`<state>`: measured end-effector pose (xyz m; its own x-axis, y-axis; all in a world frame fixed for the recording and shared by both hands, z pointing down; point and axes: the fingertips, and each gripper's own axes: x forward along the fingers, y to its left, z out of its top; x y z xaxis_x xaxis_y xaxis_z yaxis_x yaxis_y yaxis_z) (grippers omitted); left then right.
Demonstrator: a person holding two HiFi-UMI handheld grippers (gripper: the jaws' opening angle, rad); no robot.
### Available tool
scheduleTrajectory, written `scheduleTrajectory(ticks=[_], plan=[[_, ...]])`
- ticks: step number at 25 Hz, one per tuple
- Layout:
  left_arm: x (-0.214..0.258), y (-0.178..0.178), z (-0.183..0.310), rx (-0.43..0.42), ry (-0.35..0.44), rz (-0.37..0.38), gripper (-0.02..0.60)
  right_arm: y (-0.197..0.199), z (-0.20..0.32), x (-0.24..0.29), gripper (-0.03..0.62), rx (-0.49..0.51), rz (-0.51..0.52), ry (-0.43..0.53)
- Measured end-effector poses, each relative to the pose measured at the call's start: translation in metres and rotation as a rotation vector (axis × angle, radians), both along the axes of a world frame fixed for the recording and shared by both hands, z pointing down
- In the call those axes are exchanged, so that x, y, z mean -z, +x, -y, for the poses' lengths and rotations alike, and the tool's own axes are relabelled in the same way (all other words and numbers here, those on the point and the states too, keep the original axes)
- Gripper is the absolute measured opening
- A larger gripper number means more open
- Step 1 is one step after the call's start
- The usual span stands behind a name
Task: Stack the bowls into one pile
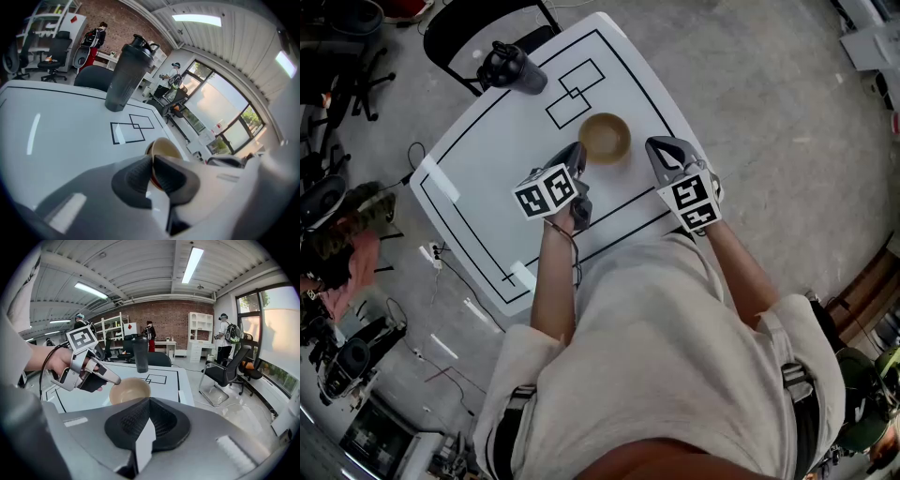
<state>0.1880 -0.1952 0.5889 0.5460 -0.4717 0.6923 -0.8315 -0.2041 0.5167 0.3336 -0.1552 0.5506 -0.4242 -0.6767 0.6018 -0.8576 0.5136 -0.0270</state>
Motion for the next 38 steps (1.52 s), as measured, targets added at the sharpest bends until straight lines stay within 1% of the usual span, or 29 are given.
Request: scheduleTrajectory(ticks=[6, 10, 12, 15, 17, 19, 20, 23, 27, 34, 38], plan=[[0.000, -0.001, -0.001, -0.024, 0.023, 0.092, 0.017, -0.003, 0.001, 0.010, -0.002, 0.004, -0.002, 0.017], [0.005, -0.002, -0.001, -0.049, 0.075, 0.166, 0.025, -0.006, 0.001, 0.018, -0.002, 0.004, 0.005, 0.031], [0.007, -0.004, 0.000, -0.043, 0.087, 0.159, 0.031, -0.008, 0.001, 0.020, -0.002, 0.005, 0.009, 0.035], [0.008, -0.011, -0.001, -0.018, 0.083, 0.137, 0.031, -0.012, -0.002, 0.021, -0.002, 0.009, 0.016, 0.040], [0.011, -0.017, -0.002, 0.003, 0.091, 0.145, 0.027, -0.015, -0.004, 0.023, -0.002, 0.012, 0.022, 0.046], [0.018, -0.023, -0.004, 0.026, 0.110, 0.155, 0.003, -0.019, -0.006, 0.026, -0.002, 0.017, 0.030, 0.051], [0.023, -0.025, -0.006, 0.034, 0.124, 0.157, 0.003, -0.023, -0.007, 0.029, -0.002, 0.022, 0.035, 0.053], [0.039, -0.033, -0.014, 0.041, 0.171, 0.174, 0.003, -0.036, -0.010, 0.038, -0.002, 0.046, 0.046, 0.063], [0.064, -0.052, -0.028, 0.056, 0.226, 0.206, 0.003, -0.063, -0.015, 0.059, -0.002, 0.082, 0.071, 0.090], [0.084, -0.093, -0.053, 0.130, 0.283, 0.231, 0.003, -0.112, -0.025, 0.073, -0.002, 0.137, 0.112, 0.121], [0.096, -0.122, -0.066, 0.164, 0.346, 0.279, 0.003, -0.143, -0.031, 0.084, -0.002, 0.159, 0.130, 0.167]])
